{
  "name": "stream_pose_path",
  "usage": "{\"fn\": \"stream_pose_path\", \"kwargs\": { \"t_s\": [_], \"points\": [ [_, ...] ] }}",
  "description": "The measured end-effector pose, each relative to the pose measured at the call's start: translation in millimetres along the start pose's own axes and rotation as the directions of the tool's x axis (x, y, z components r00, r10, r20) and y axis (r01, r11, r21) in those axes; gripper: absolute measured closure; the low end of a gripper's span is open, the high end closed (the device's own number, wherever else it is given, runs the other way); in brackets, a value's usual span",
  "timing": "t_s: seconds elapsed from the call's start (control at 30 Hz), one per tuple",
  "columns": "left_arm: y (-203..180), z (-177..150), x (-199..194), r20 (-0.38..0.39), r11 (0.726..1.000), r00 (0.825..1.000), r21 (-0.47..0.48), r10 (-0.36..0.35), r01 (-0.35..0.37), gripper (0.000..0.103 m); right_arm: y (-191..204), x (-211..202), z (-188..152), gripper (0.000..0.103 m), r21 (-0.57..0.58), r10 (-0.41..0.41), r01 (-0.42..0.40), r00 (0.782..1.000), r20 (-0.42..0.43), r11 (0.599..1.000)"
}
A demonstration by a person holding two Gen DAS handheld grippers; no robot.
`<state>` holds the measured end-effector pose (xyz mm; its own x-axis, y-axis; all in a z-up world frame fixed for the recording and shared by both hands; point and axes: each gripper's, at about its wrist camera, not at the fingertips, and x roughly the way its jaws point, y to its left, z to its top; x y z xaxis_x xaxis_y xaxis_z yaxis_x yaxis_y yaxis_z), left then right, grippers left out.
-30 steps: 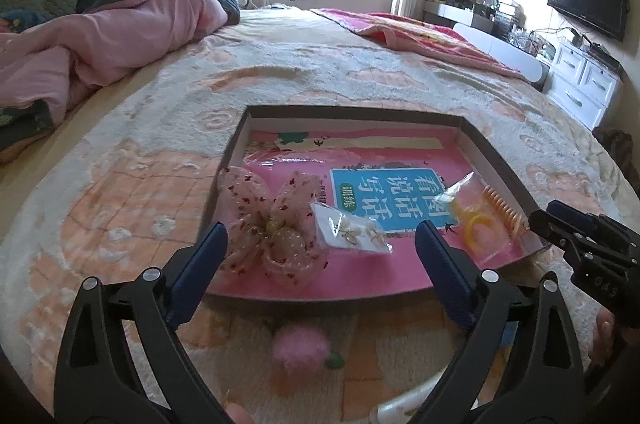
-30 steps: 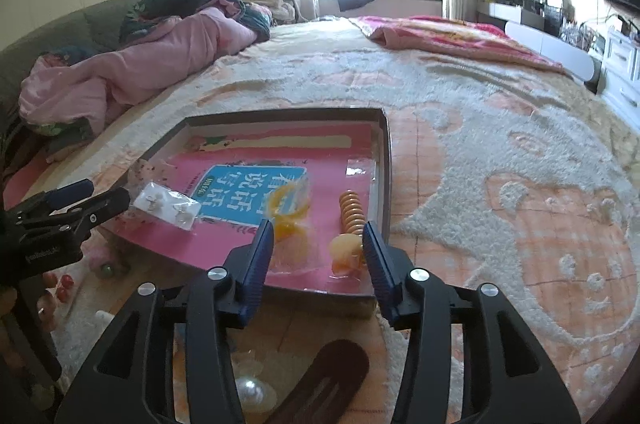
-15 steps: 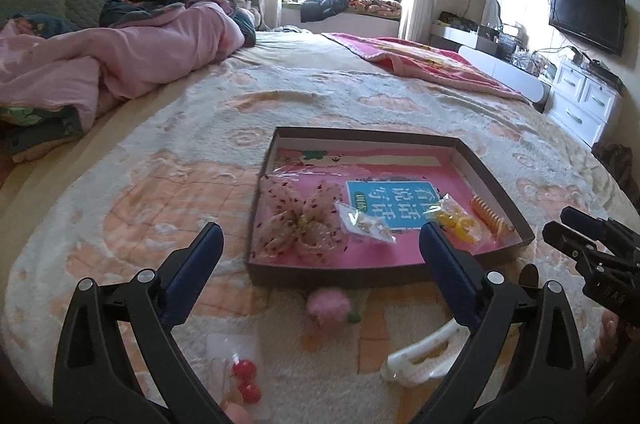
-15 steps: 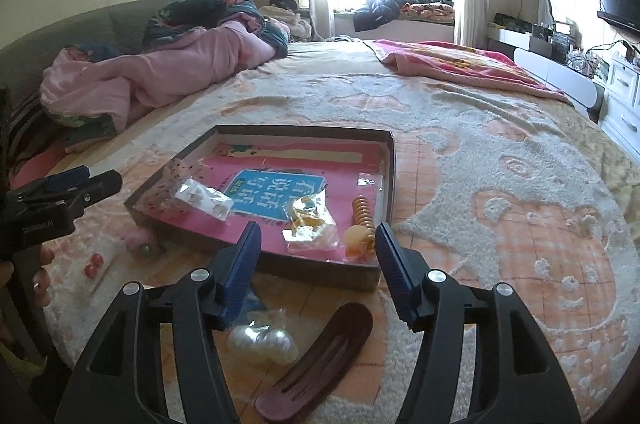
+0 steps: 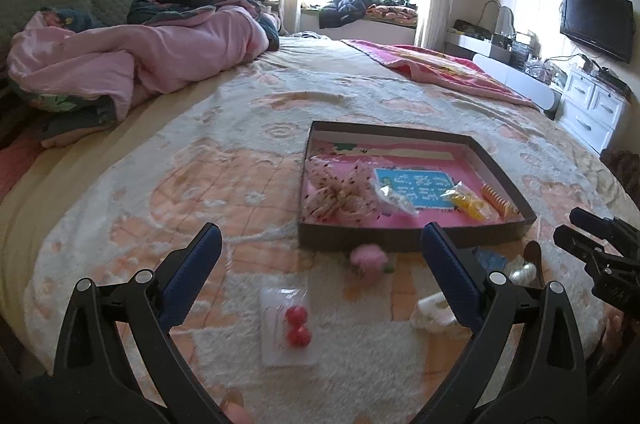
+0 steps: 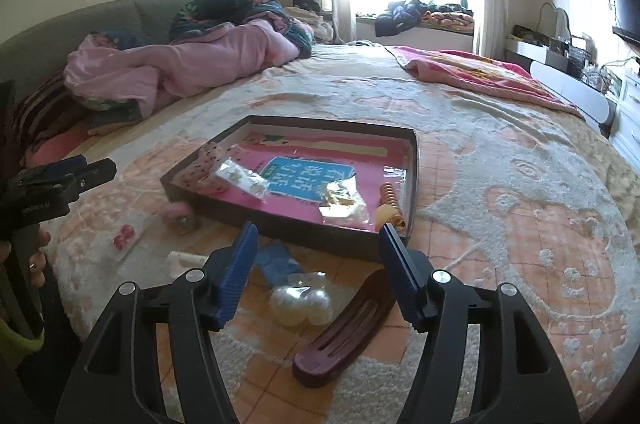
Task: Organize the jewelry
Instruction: 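Withdraw both open tools from the tray toward the bagged beads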
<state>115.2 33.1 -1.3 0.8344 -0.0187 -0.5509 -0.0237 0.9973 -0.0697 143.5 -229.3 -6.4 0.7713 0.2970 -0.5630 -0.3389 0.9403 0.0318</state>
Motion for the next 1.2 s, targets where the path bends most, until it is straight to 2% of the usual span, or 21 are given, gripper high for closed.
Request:
{"fn": "stream_pose_path", "kwargs": {
  "t_s": [0.53,0.63,0.73,1.0,1.2],
  "points": [
    [15,-26,-16,-0.038,1.0,0.999,-0.002,0.028,-0.028,0.012,31,-5,-12,0.04,-0.053,0.064,-0.065,0.998,-0.025,0.996],
    [16,-31,-16,-0.056,1.0,0.998,0.0,0.026,-0.026,0.012,36,-7,-14,0.034,-0.06,0.063,-0.065,0.998,-0.024,0.996],
    [14,-34,-17,-0.062,1.0,0.998,0.01,0.025,-0.025,0.012,40,-7,-14,0.033,-0.067,0.071,-0.073,0.997,-0.025,0.995],
    [14,-47,-8,-0.11,0.999,0.993,0.027,0.038,-0.035,0.012,45,-5,-17,0.033,-0.08,0.078,-0.081,0.996,-0.038,0.994],
    [24,-56,6,-0.16,0.999,0.986,-0.013,0.04,-0.043,0.012,46,2,-22,0.032,-0.086,0.07,-0.075,0.996,-0.059,0.993]
  ]
}}
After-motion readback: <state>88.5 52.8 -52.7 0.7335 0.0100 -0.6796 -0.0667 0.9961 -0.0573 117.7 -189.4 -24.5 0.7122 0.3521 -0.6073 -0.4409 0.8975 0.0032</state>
